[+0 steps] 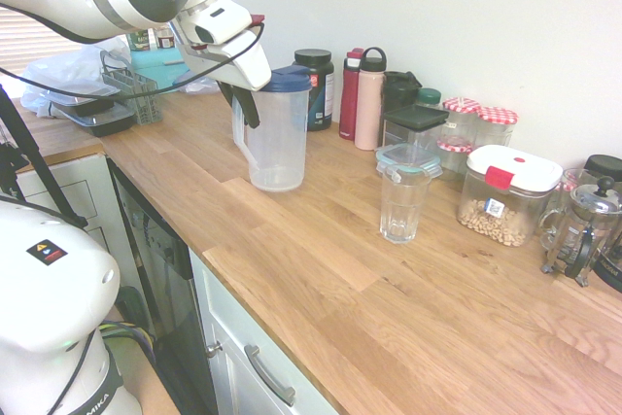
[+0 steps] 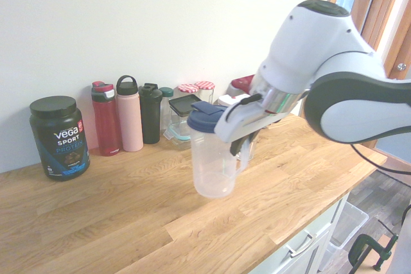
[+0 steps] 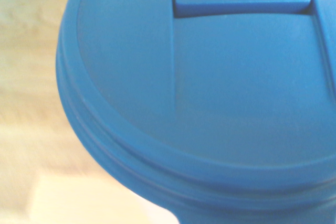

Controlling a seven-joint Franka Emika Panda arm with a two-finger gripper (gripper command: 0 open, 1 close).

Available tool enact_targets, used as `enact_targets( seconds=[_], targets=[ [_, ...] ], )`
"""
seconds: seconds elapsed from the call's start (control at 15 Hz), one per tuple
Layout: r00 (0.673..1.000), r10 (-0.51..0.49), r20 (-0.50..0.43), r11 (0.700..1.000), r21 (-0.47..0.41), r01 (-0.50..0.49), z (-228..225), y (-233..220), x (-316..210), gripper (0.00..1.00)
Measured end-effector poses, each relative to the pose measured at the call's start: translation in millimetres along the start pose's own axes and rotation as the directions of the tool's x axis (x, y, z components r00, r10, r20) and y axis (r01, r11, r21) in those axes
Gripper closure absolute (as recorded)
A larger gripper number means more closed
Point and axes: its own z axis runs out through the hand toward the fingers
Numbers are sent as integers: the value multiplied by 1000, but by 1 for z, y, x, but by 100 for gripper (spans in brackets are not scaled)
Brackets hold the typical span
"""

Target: Pour me some water

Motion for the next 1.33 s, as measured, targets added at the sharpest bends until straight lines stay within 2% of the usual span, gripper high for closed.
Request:
enact_targets(
  seconds=[0.2, 0.4, 0.73, 0.93, 1.13, 1.33],
  targets=[
    [991, -125, 56, 991, -30, 127, -20, 65, 32, 100],
    [972, -220, 88, 975, -1, 221, -27, 126, 74, 100],
    [925, -364, 109, 929, -21, 369, -16, 188, 126, 100],
    [904, -409, 121, 907, -50, 417, -23, 202, 178, 100],
    [888, -426, 170, 891, -89, 445, -20, 191, 231, 100],
    [842, -460, 283, 832, -194, 520, -14, 166, 266, 100]
  ],
)
